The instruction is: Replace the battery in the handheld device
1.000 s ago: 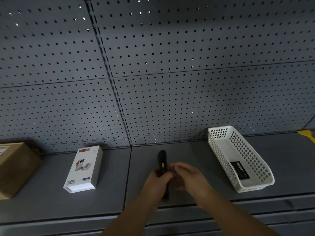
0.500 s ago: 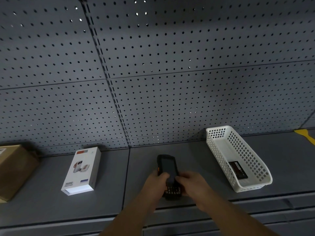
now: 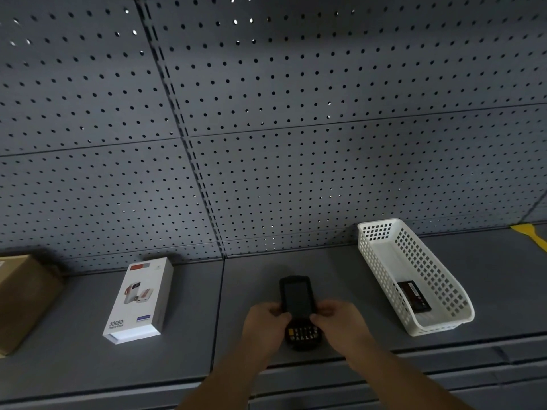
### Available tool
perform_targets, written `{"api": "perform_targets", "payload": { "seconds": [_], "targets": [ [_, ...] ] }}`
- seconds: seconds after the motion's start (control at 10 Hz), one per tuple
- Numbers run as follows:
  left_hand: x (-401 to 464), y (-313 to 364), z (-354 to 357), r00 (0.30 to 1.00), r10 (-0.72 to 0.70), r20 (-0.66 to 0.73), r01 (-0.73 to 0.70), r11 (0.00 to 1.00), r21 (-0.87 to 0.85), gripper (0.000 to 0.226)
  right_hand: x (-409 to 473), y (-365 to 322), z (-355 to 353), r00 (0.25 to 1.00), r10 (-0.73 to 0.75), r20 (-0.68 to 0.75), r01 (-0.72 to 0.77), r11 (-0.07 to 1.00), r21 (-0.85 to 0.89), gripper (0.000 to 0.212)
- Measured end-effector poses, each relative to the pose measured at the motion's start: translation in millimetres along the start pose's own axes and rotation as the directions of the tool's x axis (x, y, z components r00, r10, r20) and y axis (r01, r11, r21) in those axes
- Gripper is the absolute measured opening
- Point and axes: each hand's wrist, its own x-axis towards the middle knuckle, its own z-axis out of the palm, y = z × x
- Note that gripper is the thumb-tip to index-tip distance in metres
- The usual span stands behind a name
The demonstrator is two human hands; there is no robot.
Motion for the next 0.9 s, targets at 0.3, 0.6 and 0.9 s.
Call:
{"api": "perform_targets", "payload": {
  "seconds": [0.3, 0.6, 0.9],
  "targets": [
    [5.4, -10.3, 2.4, 1.0, 0.014, -0.02, -0.011, 0.99, 0.138, 0.015, -4.2, 0.7, 2.3, 1.0, -0.027, -0.012, 0.025, 0.986, -0.167, 0.019],
    [0.7, -9.6, 0.9, 0.994, 0.11, -0.026, -0.101, 0.963, 0.25, 0.029, -16.2, -9.3, 3.2, 0.998, -0.065, -0.018, 0.059, 0.973, -0.223, 0.025],
    [-9.8, -6.9, -10.2, 0.931, 0.365, -0.024, -0.342, 0.892, 0.297, 0.028, -48.5, -37.5, 15.2, 0.972, -0.224, -0.076, 0.22, 0.974, -0.059, 0.041]
  ]
}}
